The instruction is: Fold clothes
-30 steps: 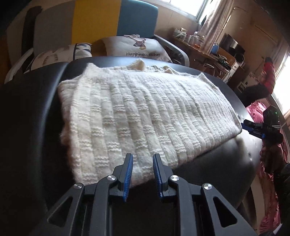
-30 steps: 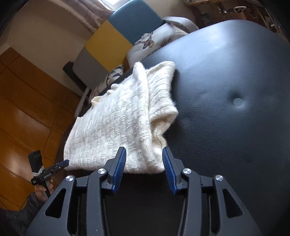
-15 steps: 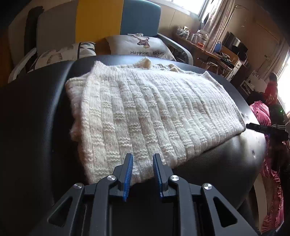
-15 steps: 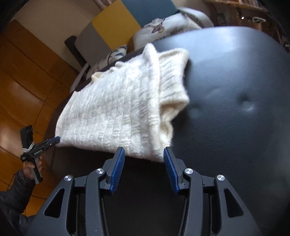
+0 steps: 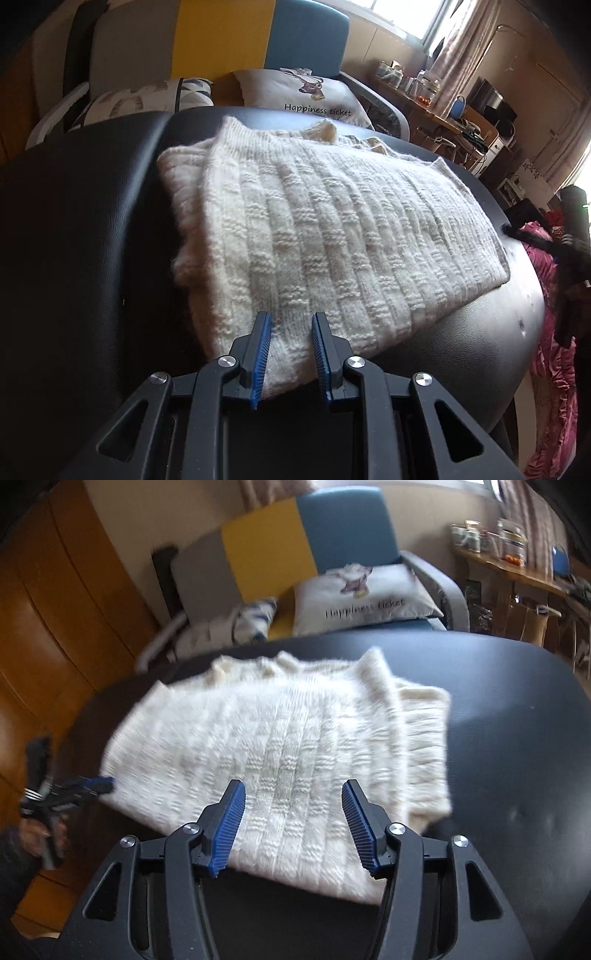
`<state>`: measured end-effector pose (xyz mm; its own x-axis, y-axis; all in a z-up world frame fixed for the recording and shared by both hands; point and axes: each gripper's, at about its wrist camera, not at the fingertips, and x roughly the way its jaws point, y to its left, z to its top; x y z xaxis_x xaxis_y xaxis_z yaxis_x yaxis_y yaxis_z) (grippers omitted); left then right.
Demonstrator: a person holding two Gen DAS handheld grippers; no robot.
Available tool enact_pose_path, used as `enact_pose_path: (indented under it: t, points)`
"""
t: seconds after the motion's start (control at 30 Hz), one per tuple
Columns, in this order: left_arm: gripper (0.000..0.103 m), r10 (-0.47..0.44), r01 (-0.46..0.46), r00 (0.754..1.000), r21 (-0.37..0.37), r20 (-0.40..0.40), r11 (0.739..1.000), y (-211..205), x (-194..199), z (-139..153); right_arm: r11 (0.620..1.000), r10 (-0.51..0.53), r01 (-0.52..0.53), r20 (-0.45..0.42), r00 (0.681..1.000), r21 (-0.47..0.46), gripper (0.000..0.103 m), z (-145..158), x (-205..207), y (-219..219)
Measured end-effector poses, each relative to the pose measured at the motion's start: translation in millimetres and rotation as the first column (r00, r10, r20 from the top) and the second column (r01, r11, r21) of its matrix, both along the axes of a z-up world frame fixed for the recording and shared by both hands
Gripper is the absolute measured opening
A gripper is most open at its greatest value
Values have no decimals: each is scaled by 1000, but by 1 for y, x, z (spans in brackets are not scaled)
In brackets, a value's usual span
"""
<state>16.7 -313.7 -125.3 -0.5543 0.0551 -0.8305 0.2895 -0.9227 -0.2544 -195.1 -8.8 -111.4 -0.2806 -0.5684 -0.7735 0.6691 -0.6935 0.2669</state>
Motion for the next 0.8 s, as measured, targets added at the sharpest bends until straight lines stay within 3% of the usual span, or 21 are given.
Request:
enact_pose_path:
  t: [0.2, 0.33, 0.5, 0.63, 0.8]
  points:
    - [22, 9, -8, 999, 22, -41, 1000, -4, 3, 8, 985, 65, -72, 51, 997, 156, 58, -35, 3, -31]
    - [26, -8, 8, 997, -7, -74, 1000, -3, -1, 18, 987, 82, -84, 21, 996, 136, 58, -23, 5, -33]
    - [25, 23, -23, 1000, 12, -1, 1000, -9, -8, -5, 987, 64, -61, -18, 998, 148, 58, -17, -5, -34]
    - [26, 31, -27, 998, 75, -55, 997, -14, -4, 3, 976, 55, -60, 32, 998, 207, 58, -43, -10, -33]
    - [26, 40, -26, 981, 76, -192, 997, -29, -14, 44, 994, 56, -55, 1, 998, 95, 58, -10, -23, -33]
